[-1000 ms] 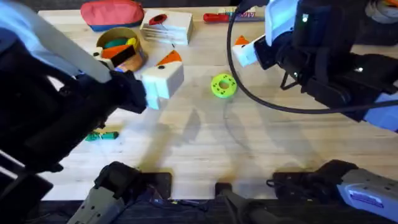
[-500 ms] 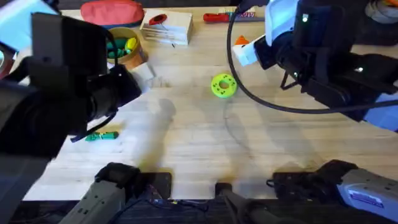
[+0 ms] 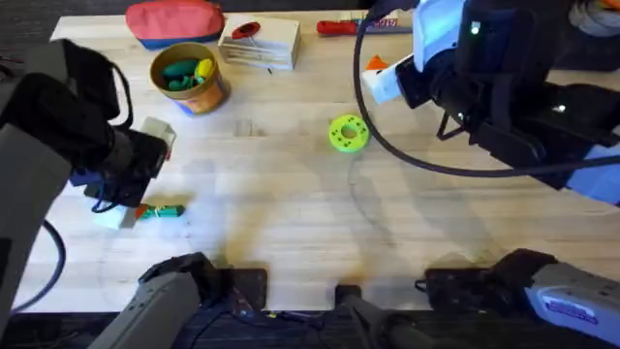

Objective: Pick up the gripper from the table and insert it into the empty holder that is missing its gripper. Then pick up a screw, insert it into the mounting hole, and use the screwdriver to tighten it. Finally, clean up the table by picking up the vegetable and placing it into the bucket.

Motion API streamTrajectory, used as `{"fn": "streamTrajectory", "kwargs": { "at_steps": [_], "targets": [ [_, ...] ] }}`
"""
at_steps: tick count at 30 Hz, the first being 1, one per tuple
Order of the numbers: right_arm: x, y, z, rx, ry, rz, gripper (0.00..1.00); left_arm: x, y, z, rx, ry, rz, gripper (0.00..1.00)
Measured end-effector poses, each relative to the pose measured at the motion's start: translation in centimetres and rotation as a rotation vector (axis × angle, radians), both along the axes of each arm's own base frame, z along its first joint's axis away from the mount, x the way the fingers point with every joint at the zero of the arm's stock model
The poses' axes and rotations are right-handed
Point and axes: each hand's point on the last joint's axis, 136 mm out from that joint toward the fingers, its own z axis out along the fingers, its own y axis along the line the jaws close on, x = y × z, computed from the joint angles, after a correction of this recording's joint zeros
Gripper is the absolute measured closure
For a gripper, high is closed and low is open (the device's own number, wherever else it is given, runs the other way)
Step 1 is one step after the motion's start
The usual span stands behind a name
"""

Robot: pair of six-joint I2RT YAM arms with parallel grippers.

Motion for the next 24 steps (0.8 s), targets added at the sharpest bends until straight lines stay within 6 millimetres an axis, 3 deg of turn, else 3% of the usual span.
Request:
{"fn": "streamTrajectory", "kwargs": {
  "at_steps": [7,19,24],
  "targets": [
    [0.0,0.0,0.0,0.000,0.000,0.000,0.010,-3.2,1.5,-4.4,-0.089,0.102,0.216,0.068],
    [0.0,0.0,0.0,0.000,0.000,0.000,0.010,-3.2,2.5,-7.0,-0.090,0.073,0.269,0.074],
    [0.0,0.0,0.0,0.000,0.000,0.000,0.010,-3.3,2.3,-7.6,-0.096,0.083,0.263,0.242]
  ]
}}
